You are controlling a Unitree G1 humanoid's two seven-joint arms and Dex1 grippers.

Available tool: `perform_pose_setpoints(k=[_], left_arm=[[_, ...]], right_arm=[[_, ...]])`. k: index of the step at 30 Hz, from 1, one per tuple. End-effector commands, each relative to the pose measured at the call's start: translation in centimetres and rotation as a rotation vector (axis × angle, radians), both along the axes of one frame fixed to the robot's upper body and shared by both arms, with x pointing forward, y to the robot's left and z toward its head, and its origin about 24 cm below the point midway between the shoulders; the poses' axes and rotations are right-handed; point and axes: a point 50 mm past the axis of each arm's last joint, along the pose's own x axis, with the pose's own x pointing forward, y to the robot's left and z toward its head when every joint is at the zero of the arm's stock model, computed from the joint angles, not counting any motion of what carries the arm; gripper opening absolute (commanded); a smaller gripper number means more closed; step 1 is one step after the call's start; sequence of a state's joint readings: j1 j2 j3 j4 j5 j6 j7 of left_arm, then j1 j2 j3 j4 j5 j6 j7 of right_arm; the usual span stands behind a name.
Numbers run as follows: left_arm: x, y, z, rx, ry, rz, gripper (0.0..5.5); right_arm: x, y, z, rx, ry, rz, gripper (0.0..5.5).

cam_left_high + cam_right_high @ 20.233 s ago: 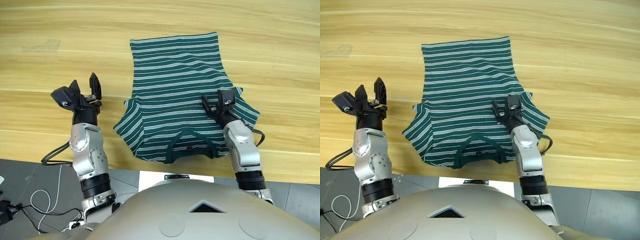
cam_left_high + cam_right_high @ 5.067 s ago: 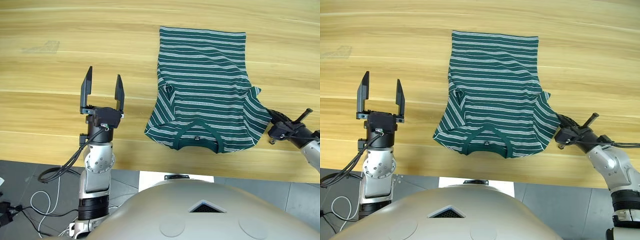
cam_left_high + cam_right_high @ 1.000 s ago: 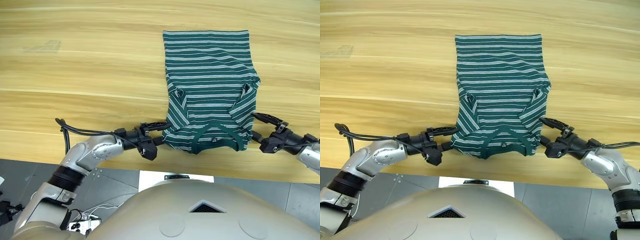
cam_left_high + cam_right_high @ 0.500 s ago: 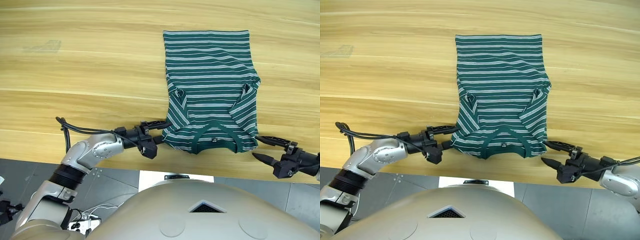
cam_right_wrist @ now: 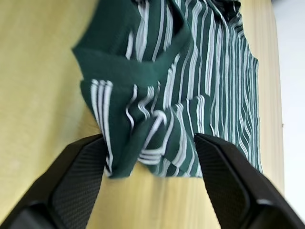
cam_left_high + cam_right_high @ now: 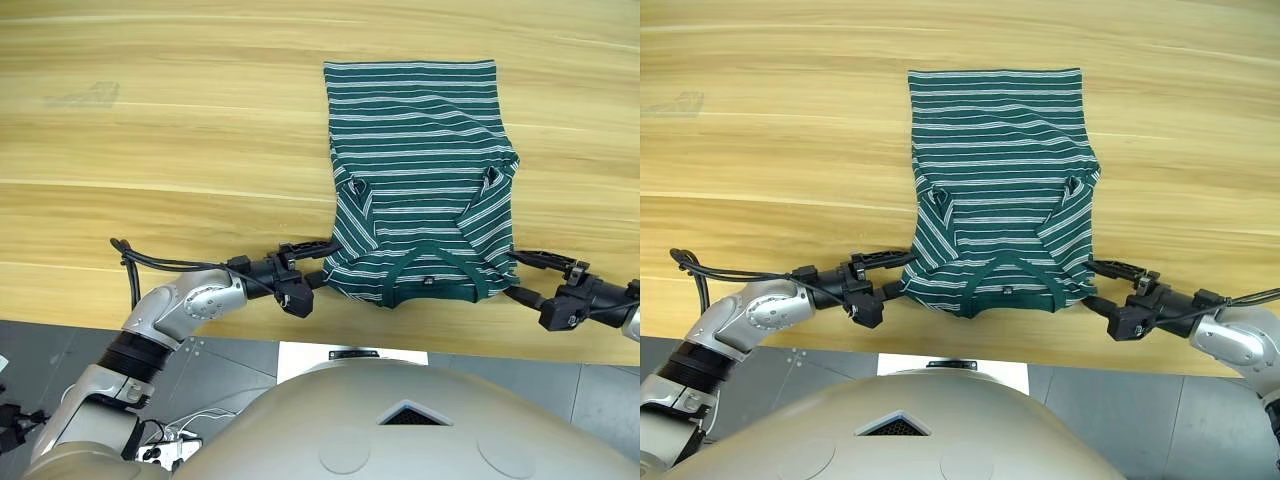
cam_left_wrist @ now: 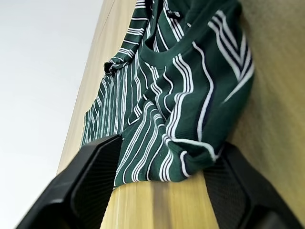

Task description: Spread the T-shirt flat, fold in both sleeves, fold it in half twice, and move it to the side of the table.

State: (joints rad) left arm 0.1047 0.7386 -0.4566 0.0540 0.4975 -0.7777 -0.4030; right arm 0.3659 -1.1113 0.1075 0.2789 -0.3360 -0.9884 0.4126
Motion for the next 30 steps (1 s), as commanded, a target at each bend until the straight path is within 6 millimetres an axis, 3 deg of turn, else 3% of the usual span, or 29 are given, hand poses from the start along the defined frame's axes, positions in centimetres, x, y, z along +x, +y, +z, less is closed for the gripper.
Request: perform_pose_setpoints(k=[1, 10, 15, 22, 30], left_arm=[[-1.4, 2.1, -3.0, 0.202, 0.127, 0.045, 2.96], [-1.3, 1.8, -3.2, 0.195, 0.122, 0.045, 2.96], [-1.1, 1.7, -3.2, 0.187, 0.117, 0.04, 2.96], [-0.9, 1.6, -3.2, 0.185, 0.117, 0.008, 2.96], [-1.4, 1.9, -3.3, 0.193, 0.139, -0.033, 1.67]], right_arm=[[-0.3, -1.3, -1.4, -0.103, 0.091, -0.028, 3.29], [-0.1, -0.5, -2.1, -0.087, 0.103, 0.027, 3.29], [-0.4, 0.6, -2.7, -0.064, 0.121, 0.072, 2.44], [-1.1, 0.8, -3.1, -0.064, 0.154, 0.092, 2.44], [-0.3, 1.2, -3.6, -0.063, 0.151, 0.094, 0.98]])
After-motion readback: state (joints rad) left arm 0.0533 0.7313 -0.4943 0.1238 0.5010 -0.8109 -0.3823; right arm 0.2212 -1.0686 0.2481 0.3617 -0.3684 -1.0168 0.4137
